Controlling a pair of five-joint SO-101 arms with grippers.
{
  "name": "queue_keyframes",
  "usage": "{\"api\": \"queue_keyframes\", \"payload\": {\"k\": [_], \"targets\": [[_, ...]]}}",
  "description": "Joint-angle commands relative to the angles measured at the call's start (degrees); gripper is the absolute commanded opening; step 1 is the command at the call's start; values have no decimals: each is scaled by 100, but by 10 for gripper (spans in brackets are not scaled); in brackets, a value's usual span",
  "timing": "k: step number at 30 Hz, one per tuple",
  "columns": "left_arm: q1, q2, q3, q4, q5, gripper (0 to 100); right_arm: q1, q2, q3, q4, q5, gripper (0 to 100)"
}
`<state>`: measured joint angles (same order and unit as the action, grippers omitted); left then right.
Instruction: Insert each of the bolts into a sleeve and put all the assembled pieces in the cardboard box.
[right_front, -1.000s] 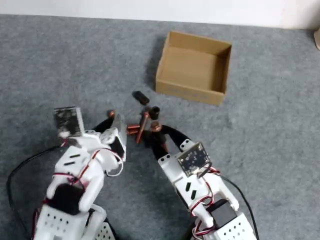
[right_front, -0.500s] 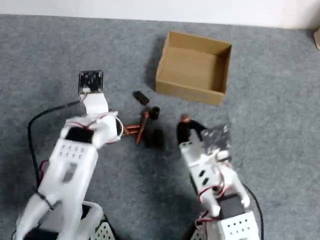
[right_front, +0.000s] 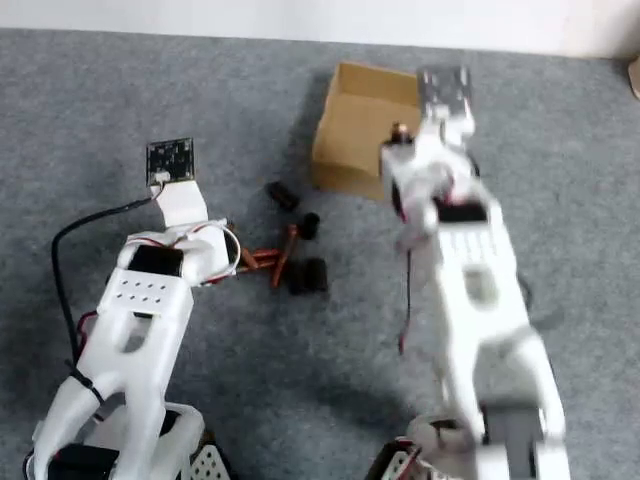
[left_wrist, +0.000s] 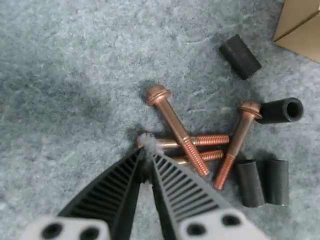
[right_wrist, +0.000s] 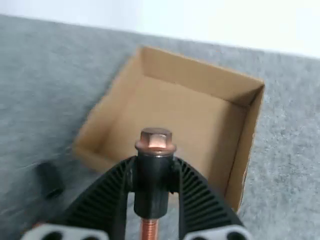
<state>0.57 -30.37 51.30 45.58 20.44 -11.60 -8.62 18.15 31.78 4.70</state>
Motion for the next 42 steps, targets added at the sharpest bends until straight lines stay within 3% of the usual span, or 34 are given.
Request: {"api": "queue_keyframes", "payload": {"k": [1, 4, 11, 23, 32, 42], "targets": [[-57, 13, -171, -404, 35, 14, 268, 1648, -2422, 840, -44, 4], [31, 13, 13, -774, 44, 14, 444, 2695, -3820, 1648, -35, 4], [154, 4, 57, -809, 35, 14, 752, 4391, -6352, 2967, -35, 4], [163, 13, 57, -826, 35, 14, 796, 5859, -8629, 4356, -35, 9], [154, 13, 57, -835, 35, 14, 787, 6202, -9367, 5376, -26, 286], [136, 13, 57, -844, 35, 14, 453, 6167, -10941, 6949, -62, 293]]}}
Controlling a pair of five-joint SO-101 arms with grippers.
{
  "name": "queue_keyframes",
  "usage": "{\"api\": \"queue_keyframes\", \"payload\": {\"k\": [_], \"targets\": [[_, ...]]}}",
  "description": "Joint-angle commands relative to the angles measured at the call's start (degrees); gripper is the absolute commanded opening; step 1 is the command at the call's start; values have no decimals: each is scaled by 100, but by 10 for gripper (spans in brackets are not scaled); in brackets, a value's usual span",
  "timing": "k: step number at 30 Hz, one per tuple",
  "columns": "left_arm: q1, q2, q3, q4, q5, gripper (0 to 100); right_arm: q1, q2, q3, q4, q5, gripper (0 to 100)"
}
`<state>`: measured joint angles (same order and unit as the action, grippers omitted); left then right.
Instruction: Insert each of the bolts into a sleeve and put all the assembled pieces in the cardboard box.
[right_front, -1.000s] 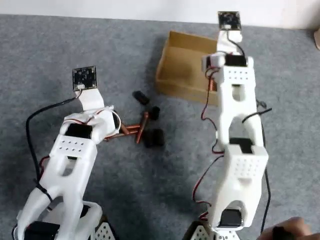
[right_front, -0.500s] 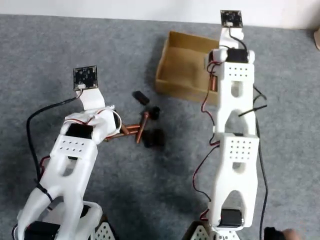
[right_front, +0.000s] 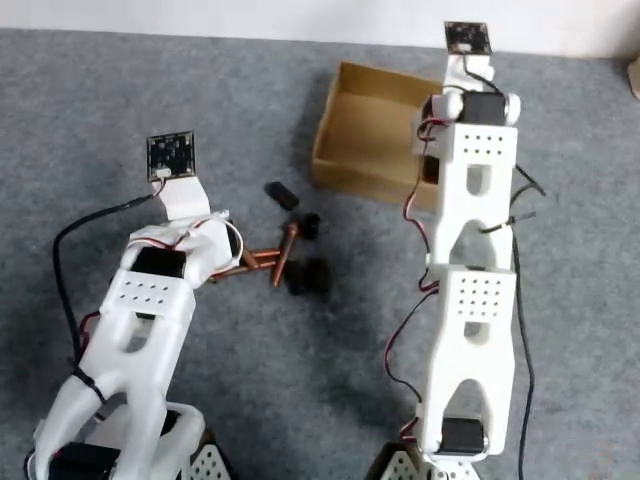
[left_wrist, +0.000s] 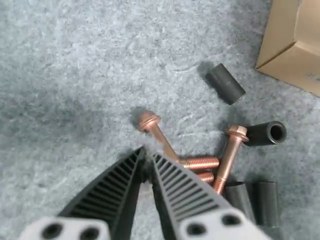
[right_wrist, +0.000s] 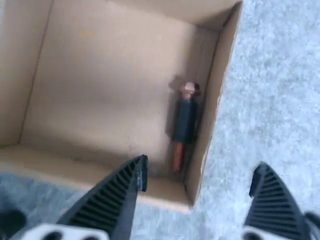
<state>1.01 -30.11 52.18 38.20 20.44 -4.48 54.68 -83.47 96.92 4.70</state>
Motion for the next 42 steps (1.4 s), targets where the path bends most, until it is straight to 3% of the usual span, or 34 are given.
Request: {"api": "queue_keyframes", "payload": {"k": [1, 9, 14, 18, 23, 27, 36, 39, 42], "targets": [[92, -13, -31, -114, 35, 14, -321, -198, -1024, 435, -62, 293], [84, -13, -31, -176, 44, 14, -980, -857, -558, 435, -62, 293], [84, -13, -31, -176, 44, 14, -1543, -2237, 514, 435, -79, 293], [84, -13, -31, -176, 44, 14, -2114, -3776, 2088, 435, -290, 293], [-66, -31, -40, -176, 62, 14, -2826, -5736, 5130, 242, -264, 293], [-84, -57, -48, -176, 70, 14, -2923, -7301, 7925, -1024, -255, 293], [-66, -40, -48, -176, 70, 14, -3125, -10132, 14132, -5393, 501, 293], [-66, -31, -48, -176, 70, 14, -3116, -10237, 15020, -6343, 501, 293], [-66, -22, -48, -176, 70, 14, -3125, -9982, 15116, -6598, 484, 293]]}}
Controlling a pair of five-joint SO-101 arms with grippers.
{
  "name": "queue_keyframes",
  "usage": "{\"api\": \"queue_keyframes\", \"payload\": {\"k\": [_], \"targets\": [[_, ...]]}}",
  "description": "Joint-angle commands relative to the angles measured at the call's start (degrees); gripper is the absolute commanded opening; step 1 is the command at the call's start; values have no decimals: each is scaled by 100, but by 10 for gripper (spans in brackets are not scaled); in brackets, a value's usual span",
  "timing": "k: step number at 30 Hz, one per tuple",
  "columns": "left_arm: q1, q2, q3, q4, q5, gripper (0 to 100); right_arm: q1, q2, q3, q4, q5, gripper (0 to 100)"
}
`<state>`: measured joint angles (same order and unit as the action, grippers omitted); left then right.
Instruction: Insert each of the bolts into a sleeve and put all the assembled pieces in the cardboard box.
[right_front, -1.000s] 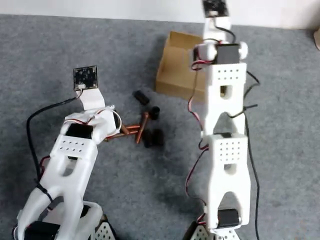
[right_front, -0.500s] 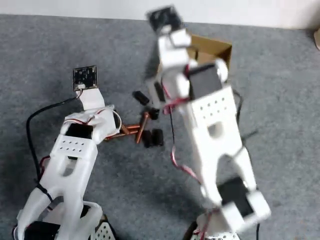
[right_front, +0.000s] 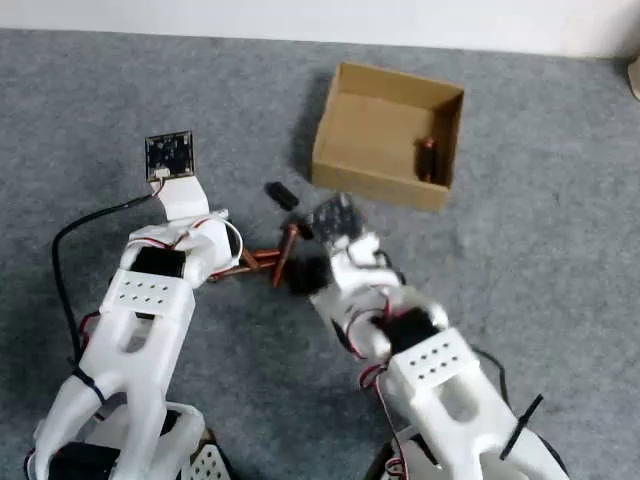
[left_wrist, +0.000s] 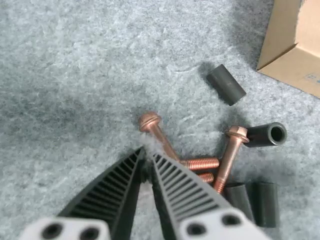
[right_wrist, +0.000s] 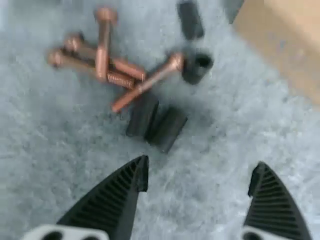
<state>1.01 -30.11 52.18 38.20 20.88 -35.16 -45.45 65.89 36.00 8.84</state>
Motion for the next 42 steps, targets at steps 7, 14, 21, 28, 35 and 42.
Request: {"api": "queue_keyframes", "payload": {"k": [7, 14, 21, 28, 35, 42], "targets": [[-66, -22, -48, -176, 26, 14, -57, 1429, -637, -813, 44, 293], [-84, -22, -48, -176, 26, 14, -57, 3055, -1314, -1807, 44, 293], [-75, -22, -48, -176, 26, 14, -22, 4127, -1868, -2492, 44, 293], [-75, -22, -48, -176, 26, 14, -4, 4488, -2440, -2519, -273, 293], [-75, -13, -48, -176, 26, 14, 136, 4558, -2607, -2545, -1046, 293], [-66, -13, -48, -176, 26, 14, 198, 5297, -2712, -3310, -1081, 293]]}}
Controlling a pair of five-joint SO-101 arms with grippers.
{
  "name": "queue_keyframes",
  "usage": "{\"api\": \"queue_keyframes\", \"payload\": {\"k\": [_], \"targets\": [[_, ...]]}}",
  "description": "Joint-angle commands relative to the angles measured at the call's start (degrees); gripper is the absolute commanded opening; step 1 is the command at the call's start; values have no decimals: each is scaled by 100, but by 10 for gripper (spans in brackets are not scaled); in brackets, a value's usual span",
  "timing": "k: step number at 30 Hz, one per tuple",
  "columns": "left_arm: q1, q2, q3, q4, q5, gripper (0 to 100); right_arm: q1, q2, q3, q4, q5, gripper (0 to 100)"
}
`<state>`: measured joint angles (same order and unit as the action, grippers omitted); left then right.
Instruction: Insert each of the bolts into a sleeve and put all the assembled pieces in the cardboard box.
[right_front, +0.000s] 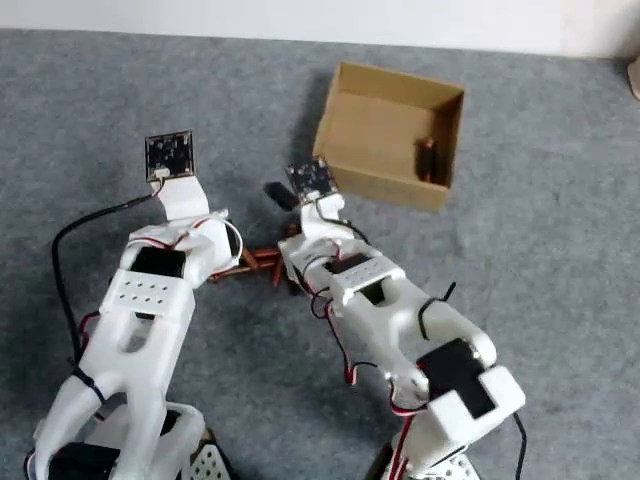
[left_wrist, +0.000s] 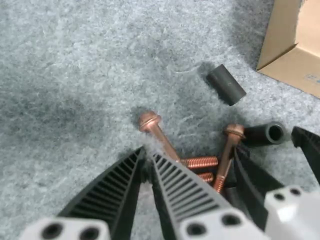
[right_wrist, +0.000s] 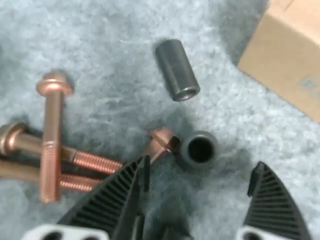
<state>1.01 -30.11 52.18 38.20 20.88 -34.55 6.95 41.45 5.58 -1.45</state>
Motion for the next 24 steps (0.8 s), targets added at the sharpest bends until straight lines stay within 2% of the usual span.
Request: {"api": "queue_keyframes", "payload": {"k": [1, 4, 7, 8, 9, 15, 24], "targets": [[-66, -13, -48, -176, 26, 14, 136, 57, -330, -207, -53, 292], [-66, -13, -40, -176, 26, 14, 127, 84, -391, -57, -53, 236], [-66, -13, -40, -176, 26, 14, 136, 84, -382, -48, -53, 29], [-66, -13, -31, -176, 26, 14, 136, 66, -374, -48, -53, 0], [-66, -13, -31, -176, 26, 14, 136, 66, -356, -48, -53, 26], [-66, -13, -22, -264, 26, 14, 127, -163, -347, -40, -53, 5], [-92, -4, -22, -325, 26, 14, 286, -2703, 822, 1279, 9, 5]]}}
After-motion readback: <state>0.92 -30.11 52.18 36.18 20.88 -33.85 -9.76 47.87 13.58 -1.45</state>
